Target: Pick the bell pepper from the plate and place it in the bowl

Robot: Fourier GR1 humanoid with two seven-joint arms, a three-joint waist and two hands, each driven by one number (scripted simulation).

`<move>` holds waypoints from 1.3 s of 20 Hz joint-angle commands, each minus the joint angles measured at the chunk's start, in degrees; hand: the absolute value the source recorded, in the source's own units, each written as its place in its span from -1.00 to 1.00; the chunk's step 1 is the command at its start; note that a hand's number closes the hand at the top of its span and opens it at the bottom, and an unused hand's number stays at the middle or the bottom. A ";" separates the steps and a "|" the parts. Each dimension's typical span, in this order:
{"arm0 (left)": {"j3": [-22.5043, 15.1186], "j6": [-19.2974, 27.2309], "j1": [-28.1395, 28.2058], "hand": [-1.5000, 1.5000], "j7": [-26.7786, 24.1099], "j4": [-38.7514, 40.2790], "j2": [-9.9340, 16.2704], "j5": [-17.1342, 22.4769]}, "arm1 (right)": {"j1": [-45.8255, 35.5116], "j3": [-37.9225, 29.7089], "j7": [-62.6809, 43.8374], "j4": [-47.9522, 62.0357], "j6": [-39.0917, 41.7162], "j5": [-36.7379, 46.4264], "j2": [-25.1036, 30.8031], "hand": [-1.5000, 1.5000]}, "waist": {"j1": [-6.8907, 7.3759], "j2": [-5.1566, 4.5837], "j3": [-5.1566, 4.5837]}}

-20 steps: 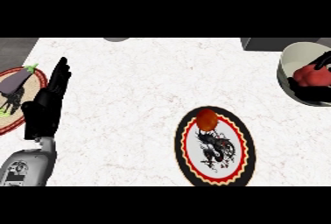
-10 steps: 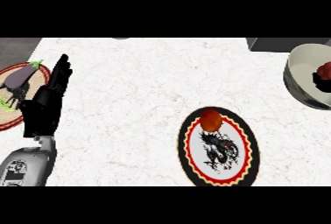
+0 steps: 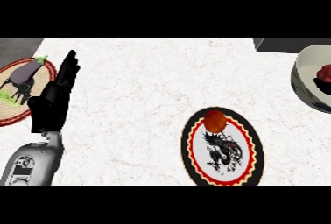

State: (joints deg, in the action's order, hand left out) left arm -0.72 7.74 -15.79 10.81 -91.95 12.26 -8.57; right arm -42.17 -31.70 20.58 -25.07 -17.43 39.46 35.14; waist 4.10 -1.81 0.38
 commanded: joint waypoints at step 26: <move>0.80 0.68 1.44 0.00 2.15 -2.56 -0.48 -0.82 | 5.15 -17.17 22.75 16.33 37.11 -19.62 16.33 -1.00 | -2.14 0.97 0.04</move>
State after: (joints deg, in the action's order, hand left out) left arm 0.86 7.34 -14.85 11.12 -92.31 12.76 -8.56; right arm -39.30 -47.46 41.20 -9.57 13.13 21.81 49.44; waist 2.25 -1.18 0.43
